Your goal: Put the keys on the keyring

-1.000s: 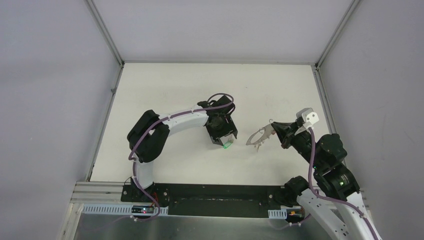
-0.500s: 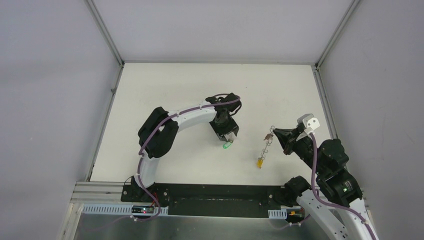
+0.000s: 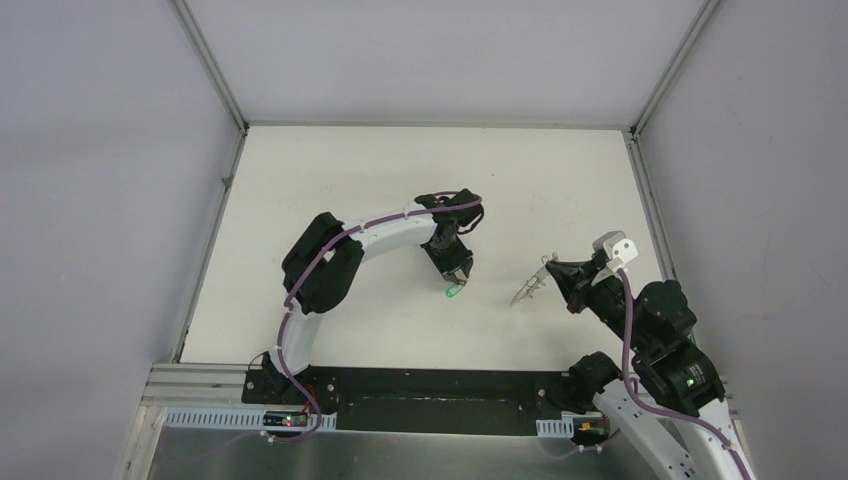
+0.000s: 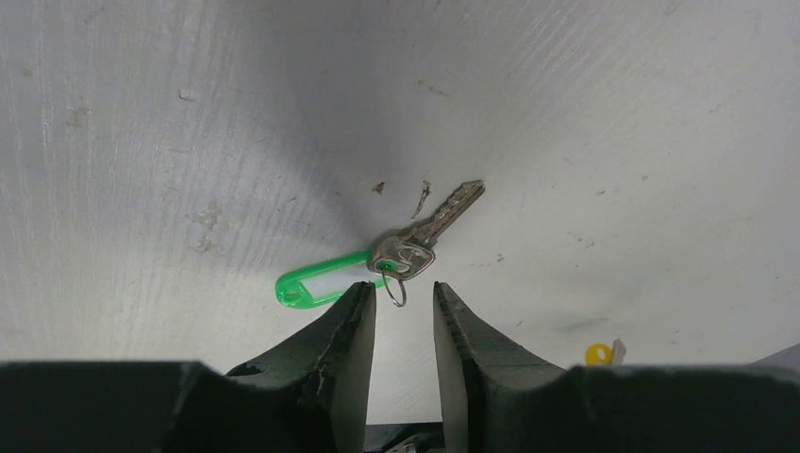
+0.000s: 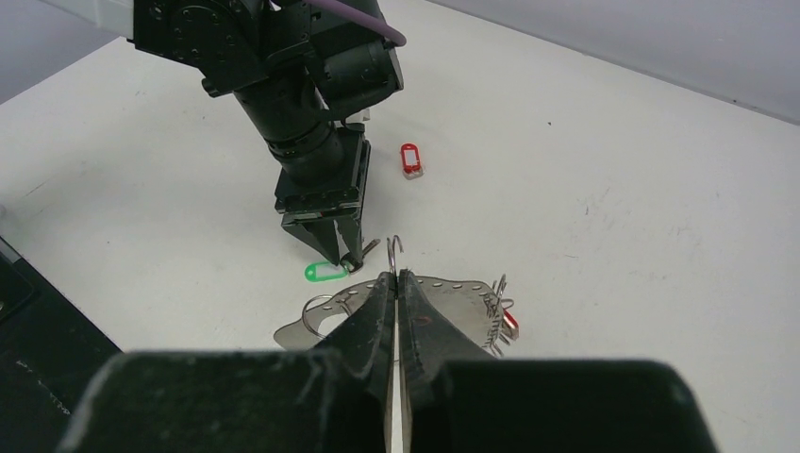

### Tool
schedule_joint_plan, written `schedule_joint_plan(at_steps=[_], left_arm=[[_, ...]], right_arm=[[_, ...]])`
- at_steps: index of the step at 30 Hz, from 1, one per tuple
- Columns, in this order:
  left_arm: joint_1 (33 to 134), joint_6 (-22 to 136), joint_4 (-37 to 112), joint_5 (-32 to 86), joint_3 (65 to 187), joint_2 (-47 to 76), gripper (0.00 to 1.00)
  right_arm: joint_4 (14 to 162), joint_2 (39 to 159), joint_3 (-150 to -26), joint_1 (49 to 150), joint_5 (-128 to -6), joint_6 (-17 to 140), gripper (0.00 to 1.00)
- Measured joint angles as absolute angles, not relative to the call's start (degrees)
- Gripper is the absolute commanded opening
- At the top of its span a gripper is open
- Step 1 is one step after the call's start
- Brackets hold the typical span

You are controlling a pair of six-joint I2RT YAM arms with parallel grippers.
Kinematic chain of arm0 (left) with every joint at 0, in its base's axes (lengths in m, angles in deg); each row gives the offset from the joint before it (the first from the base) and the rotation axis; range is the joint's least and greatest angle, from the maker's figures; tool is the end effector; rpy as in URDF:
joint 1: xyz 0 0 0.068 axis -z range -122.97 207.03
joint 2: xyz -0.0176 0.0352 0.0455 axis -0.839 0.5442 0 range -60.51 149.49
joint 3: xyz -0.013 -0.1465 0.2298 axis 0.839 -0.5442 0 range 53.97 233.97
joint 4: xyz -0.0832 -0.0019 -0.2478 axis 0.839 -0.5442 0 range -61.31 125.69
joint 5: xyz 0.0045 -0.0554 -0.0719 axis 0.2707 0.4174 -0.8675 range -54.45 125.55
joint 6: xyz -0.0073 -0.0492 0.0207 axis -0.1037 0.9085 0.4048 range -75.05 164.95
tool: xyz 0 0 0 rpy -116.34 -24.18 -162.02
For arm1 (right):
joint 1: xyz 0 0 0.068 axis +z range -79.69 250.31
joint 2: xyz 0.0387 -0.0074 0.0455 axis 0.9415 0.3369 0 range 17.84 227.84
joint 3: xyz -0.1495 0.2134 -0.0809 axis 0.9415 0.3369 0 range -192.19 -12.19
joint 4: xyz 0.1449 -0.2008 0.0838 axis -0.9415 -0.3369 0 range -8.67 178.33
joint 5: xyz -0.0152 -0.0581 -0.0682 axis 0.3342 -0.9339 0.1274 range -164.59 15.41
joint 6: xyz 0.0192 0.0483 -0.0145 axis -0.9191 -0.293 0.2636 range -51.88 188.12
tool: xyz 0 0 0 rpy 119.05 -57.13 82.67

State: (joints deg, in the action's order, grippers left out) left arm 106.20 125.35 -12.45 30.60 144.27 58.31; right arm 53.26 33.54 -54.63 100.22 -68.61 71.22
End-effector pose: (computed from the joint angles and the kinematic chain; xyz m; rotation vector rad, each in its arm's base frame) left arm 0.2699 -0.3170 0.1742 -0.8185 2.9862 -0.3848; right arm 0.0552 0.0361 0.3328 -0.5673 1.6396 0.4354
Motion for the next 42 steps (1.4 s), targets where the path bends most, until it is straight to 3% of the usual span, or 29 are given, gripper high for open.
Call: schedule_joint_plan(at_steps=[4,11,16,28,42], left_arm=[[106.2,125.4,-12.5,30.6,144.4,58.6,0.21],[106.2,125.6,-12.5,30.6,144.4,58.9,0.18],[106.2,125.9,-12.5,30.5,144.4,59.4,0.00],[106.1,125.5,-12.2,32.5,142.0,57.5,0.00],[100.4,109.0,-13.1,38.4,131.1,32.2,0.00]], right_arm=[[53.0,33.5,-54.6,100.2,-68.6,71.3,0.00],[52.4,33.5,-54.6,100.2,-68.2,71.3,0.00],[52.4,33.5,-54.6,100.2,-68.1,71.3,0.00],[52.4,33.6,-54.6,100.2,-67.4,71.3,0.00],[54.4,40.5,-55.0,100.2,-58.2,71.4,0.00]])
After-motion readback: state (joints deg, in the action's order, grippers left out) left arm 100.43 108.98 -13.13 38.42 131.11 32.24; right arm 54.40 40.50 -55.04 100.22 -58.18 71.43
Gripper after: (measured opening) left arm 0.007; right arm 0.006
